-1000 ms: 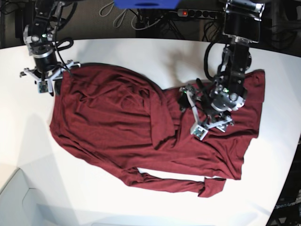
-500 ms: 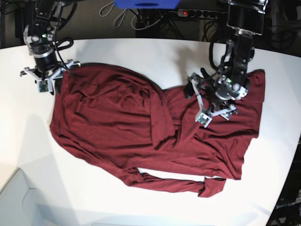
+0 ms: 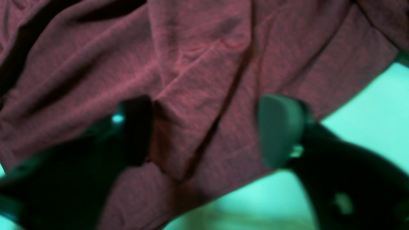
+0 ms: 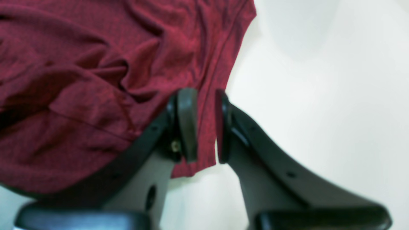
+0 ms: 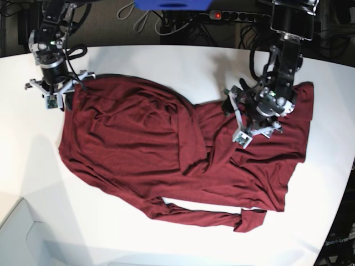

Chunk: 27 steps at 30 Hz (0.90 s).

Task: Layout the t-shirt on the table in an organized manner, then fold the t-shirt properly
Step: 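Pull the fabric with the left gripper back toward the shirt's side edge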

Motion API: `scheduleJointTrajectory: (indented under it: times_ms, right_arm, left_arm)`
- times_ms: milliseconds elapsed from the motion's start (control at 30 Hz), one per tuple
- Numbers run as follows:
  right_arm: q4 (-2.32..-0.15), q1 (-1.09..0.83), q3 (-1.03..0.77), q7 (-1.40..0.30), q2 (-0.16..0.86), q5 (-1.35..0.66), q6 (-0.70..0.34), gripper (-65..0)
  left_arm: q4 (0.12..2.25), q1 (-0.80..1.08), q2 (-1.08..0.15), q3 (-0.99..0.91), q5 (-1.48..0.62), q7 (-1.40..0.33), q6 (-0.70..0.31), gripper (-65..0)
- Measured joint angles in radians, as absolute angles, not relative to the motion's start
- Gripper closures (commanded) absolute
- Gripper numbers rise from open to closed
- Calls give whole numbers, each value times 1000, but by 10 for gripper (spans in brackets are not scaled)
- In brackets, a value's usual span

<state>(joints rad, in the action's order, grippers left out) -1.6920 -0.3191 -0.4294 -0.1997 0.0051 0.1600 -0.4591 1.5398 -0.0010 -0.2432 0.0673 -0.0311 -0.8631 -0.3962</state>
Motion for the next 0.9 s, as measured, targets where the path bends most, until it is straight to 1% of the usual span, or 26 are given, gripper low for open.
scheduleJointTrajectory:
  times_ms: [100,167,267,333,800,900]
  right_arm:
    - [-1692,-319,-429,-199,5,160,-459,-115]
    - [-1692,-319,-429,-199,5,160,-459,-115]
    - [-1692,-319,-429,-199,5,160,-459,-115]
    - [-1692,-319,-429,-199,5,160,-459,-115]
    - [-1692,-319,-429,-199,5,160,-459,-117]
    - [-1692,-317,-429,-200,5,160,-460,-117]
  left_arm:
    - [1544,-5,-243,67,-31,-863,-396,-191]
    - [1544,-10,-243,65,-31,-863,-394,-114]
    - [1542,-10,-233,14,-33,-863,-394,-34]
    - [1542,-10,-233,-17,-30,-864,-393,0]
    - [1559,-10,-235,-33,-35,-869,-394,-5]
    - [1618,-9,-199,-94,-43,-871,-398,-5]
